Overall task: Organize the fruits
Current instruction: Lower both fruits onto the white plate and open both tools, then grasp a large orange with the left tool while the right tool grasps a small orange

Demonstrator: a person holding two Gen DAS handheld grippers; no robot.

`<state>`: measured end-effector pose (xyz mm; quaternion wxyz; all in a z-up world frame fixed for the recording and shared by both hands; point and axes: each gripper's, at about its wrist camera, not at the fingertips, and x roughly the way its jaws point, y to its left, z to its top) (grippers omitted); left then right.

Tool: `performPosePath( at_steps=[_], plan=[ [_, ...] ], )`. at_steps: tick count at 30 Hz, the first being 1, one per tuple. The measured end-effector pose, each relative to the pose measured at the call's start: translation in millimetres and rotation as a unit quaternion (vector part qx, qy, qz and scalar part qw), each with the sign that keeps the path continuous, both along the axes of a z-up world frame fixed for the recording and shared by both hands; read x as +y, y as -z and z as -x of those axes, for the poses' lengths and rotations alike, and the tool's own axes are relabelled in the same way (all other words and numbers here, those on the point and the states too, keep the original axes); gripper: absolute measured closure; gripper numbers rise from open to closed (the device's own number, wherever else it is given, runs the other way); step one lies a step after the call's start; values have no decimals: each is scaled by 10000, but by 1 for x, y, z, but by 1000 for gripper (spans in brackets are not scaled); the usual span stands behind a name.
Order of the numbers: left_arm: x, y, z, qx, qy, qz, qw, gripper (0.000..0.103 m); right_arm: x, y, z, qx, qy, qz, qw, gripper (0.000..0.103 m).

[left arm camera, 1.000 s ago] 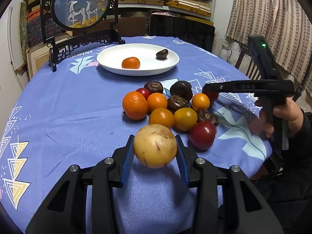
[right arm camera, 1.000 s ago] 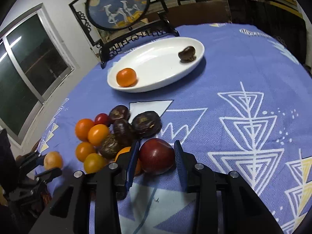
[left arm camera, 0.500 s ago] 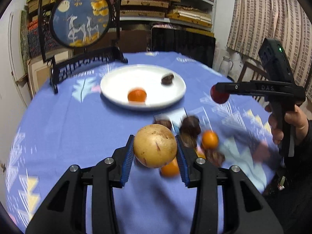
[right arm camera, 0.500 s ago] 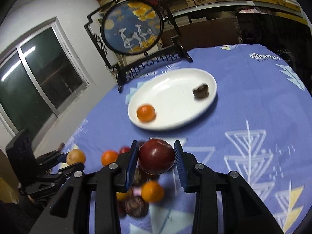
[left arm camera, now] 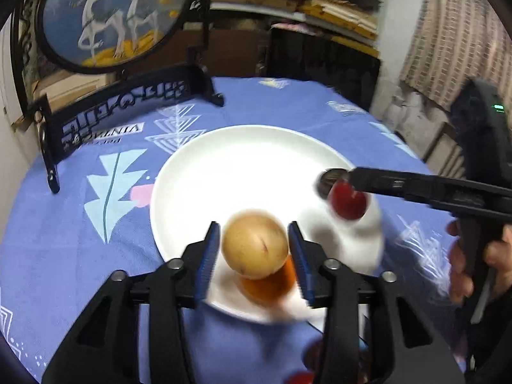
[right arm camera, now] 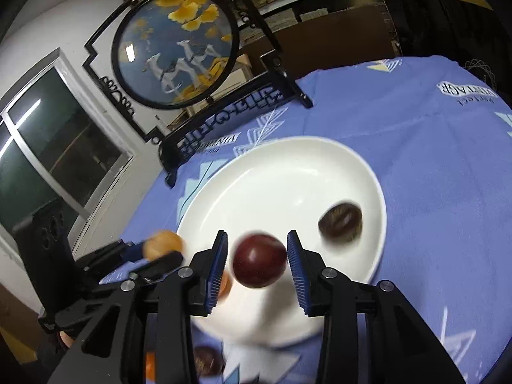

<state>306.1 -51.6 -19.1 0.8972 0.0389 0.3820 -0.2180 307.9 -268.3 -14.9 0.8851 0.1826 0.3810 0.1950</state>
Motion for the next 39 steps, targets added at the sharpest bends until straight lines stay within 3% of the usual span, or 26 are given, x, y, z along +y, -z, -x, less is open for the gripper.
performPosePath(
  at_steps=[4,8,16,22,31,33,35,39],
  plan=[
    [10,-3,6,-49,-153,205,9997,45,5,-7,20,-260,-38,273,9993,49],
    [20,-15,44,-339,-79,237,9991,33,3,-11,58,-414,-98,370,9984,49],
    [35,-2,146,-321,379,-124,9987,33,-9,3,139,-428,-27,385,9983,45],
    [49,15,174,-91,309,-86,9994,33,-6,14,174,-303,-48,385,9988,45],
    [42,44,161,417,237,45,9988,46,-2,13,196,-346,-97,529,9980,45],
    [41,49,157,534,281,116,9981,51,-3,14,199,-346,-114,590,9976,45],
    [40,51,156,631,398,267,9969,63,-2,17,200,-306,-145,629,9974,45],
    [42,48,162,508,460,417,9968,64,-2,26,201,-103,-282,572,9979,45]
  ],
)
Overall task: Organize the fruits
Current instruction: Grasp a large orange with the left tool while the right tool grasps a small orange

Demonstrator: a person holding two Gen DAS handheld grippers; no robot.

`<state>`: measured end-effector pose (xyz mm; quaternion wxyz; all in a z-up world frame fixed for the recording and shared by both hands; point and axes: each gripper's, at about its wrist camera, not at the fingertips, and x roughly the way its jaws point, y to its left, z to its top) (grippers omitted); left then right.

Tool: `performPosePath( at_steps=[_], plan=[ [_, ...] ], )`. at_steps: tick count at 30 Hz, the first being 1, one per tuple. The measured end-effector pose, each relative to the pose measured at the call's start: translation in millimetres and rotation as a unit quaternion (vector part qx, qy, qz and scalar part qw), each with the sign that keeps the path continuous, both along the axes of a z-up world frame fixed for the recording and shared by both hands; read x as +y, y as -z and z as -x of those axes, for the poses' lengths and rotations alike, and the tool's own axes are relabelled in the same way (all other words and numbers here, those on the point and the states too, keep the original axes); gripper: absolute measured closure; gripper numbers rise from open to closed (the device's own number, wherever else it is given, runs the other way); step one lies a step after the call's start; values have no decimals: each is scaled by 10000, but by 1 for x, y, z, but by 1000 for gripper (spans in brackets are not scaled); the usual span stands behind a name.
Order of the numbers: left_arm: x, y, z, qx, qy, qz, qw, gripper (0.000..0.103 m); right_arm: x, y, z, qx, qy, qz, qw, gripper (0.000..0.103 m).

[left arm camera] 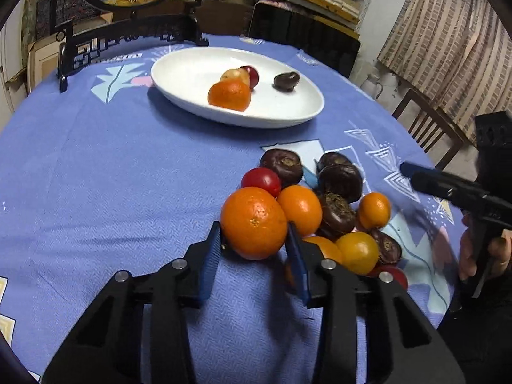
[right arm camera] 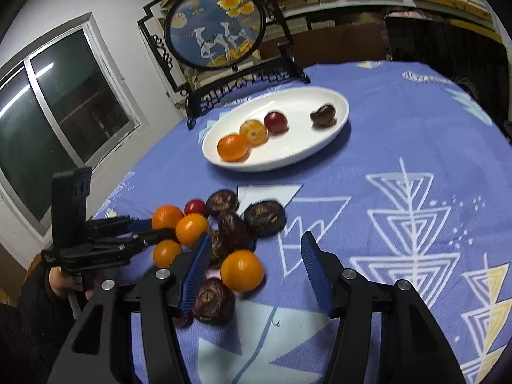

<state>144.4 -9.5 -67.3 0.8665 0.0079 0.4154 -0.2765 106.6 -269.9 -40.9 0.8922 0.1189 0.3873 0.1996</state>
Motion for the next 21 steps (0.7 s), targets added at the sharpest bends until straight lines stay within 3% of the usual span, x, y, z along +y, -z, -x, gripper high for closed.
performPosePath(
  at_steps=[5,15,16,17,21],
  plan=[
    [11,-10,9,-306,-103,360,9988,64,16,9,0,222,-319,141,9991,45],
    [12,-14,12,-337,-166,417,9984,64,30,29,-10,517,-318,331,9976,45],
    [13,-13,12,-341,-171,420,9984,64,30,28,-10,492,-334,317,9977,48],
    [13,-13,11,-341,-172,420,9984,64,30,28,-11,479,-377,289,9977,64],
    [15,-14,11,-360,-202,440,9982,64,29,27,-9,408,-347,289,9981,66]
  ],
)
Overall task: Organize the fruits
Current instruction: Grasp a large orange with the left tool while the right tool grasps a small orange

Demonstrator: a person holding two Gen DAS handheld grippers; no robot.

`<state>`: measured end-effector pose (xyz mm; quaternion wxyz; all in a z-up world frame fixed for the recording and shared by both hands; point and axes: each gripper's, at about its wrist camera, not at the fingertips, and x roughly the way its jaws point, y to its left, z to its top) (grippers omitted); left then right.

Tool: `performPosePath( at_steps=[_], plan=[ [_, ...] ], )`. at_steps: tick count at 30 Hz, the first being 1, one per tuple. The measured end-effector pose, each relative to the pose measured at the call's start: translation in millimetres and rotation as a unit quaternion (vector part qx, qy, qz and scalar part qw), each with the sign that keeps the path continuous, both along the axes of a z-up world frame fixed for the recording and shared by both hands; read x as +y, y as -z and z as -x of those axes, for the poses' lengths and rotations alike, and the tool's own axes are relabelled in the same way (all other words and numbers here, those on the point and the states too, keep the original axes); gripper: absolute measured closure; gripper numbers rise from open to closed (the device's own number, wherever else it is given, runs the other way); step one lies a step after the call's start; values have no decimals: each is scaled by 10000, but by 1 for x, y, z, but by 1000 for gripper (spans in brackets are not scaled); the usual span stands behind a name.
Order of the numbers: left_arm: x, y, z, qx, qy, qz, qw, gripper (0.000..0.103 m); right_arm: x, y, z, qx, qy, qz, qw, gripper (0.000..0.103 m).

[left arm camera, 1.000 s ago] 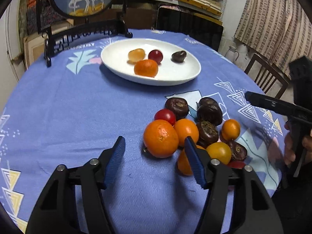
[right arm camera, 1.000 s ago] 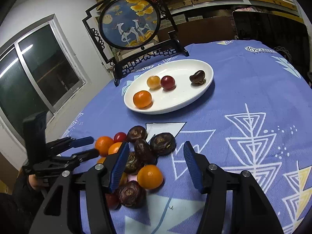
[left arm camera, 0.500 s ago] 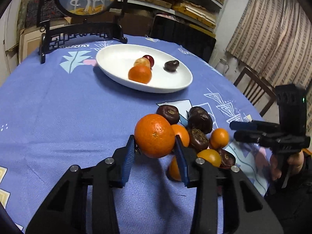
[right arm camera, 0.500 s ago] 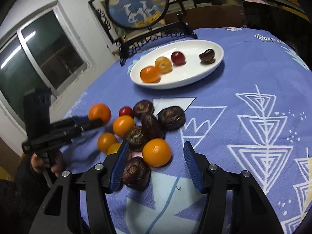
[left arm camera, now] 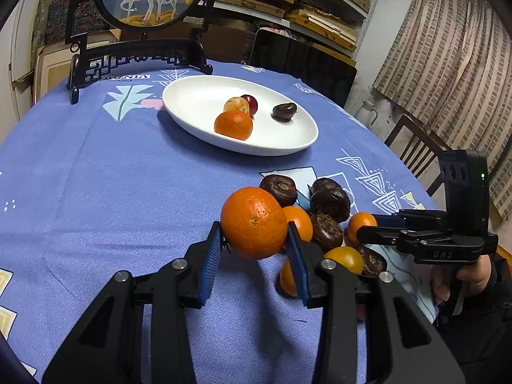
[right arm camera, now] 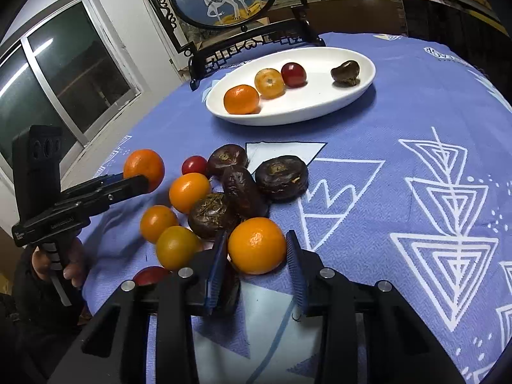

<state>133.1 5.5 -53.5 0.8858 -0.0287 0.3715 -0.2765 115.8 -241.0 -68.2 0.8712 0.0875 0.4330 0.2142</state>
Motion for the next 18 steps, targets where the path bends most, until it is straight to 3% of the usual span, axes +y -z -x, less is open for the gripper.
performPosePath(
  at_steps=[18],
  plan=[
    [5,-1,-2,-84,-193,-60,9998,64,-17,-10,11,-219,181,-207,9994,66]
  ],
)
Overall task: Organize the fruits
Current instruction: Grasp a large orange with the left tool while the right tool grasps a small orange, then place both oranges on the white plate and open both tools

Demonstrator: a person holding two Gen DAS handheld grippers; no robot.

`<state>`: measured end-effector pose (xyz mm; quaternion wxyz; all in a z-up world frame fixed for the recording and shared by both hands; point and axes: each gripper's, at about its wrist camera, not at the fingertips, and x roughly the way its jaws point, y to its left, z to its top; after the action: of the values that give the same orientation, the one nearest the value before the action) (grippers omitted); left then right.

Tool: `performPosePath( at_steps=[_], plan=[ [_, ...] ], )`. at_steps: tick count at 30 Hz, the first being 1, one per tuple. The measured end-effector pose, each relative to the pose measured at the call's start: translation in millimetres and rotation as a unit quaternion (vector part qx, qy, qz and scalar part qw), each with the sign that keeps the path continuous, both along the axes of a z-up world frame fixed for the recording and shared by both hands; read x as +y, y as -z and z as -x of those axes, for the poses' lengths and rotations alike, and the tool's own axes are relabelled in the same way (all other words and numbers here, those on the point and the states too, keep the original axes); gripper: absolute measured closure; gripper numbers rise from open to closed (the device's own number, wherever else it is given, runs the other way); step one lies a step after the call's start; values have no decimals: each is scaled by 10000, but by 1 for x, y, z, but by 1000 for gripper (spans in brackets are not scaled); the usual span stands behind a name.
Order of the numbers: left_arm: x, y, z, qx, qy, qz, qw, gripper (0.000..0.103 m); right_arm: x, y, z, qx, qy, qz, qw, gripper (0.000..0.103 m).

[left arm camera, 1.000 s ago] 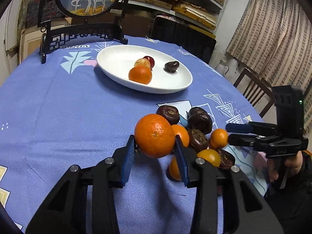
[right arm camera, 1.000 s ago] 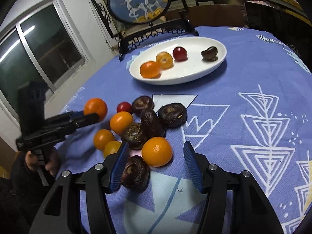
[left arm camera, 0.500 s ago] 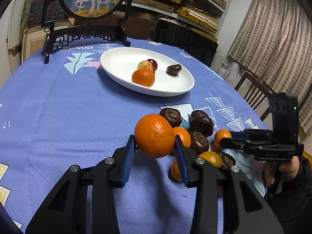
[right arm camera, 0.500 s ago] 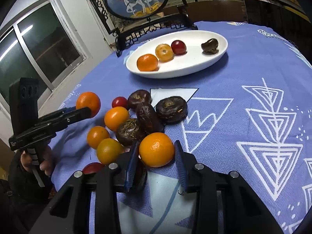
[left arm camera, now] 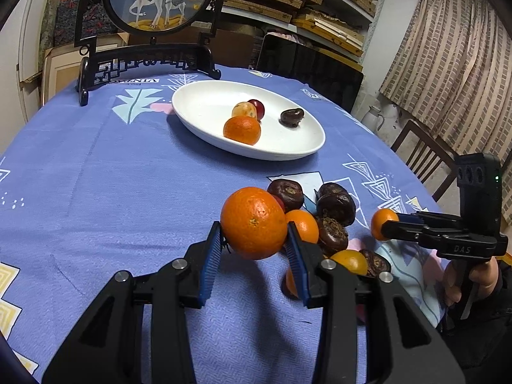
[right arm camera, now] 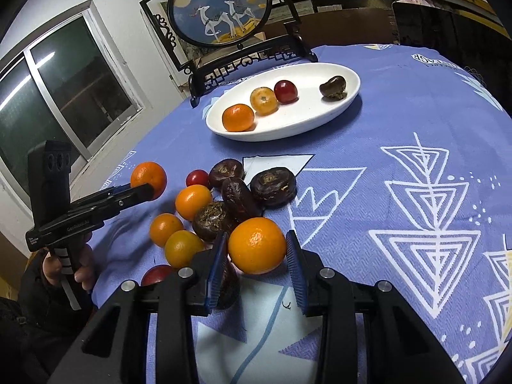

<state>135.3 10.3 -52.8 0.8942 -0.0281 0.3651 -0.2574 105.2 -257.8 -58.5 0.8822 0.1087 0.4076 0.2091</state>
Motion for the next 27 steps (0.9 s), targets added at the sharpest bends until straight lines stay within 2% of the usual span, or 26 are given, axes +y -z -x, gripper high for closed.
performPosePath(
  at_steps=[5,8,13,18,22,26,27],
  plan=[
    [1,-3,-2,3,-50,-14,10000,64,-1,-6,-2,-58,-22,2,10000,66],
    [-2,-12,-7,-106,15,-37,9999,64,-6,-22,-12,-202,-14,-3,9998,66],
    [-20,-40,-38,-263,171,22,9995,64,-20,-50,-55,-399,133,-195,9989,66],
    [-60,-53,-77,-316,444,-113,9985,64,-36,-56,-107,-339,382,-482,9975,66],
    [-85,-46,-109,-135,572,-227,9980,64,-34,-49,-145,-228,454,-453,9977,66],
    [-107,-27,-136,114,598,-441,9972,62,-29,-39,-175,-216,496,-421,9976,64],
    [-109,-24,-141,163,565,-424,9974,60,-30,-39,-178,-201,558,-423,9973,55]
  ],
)
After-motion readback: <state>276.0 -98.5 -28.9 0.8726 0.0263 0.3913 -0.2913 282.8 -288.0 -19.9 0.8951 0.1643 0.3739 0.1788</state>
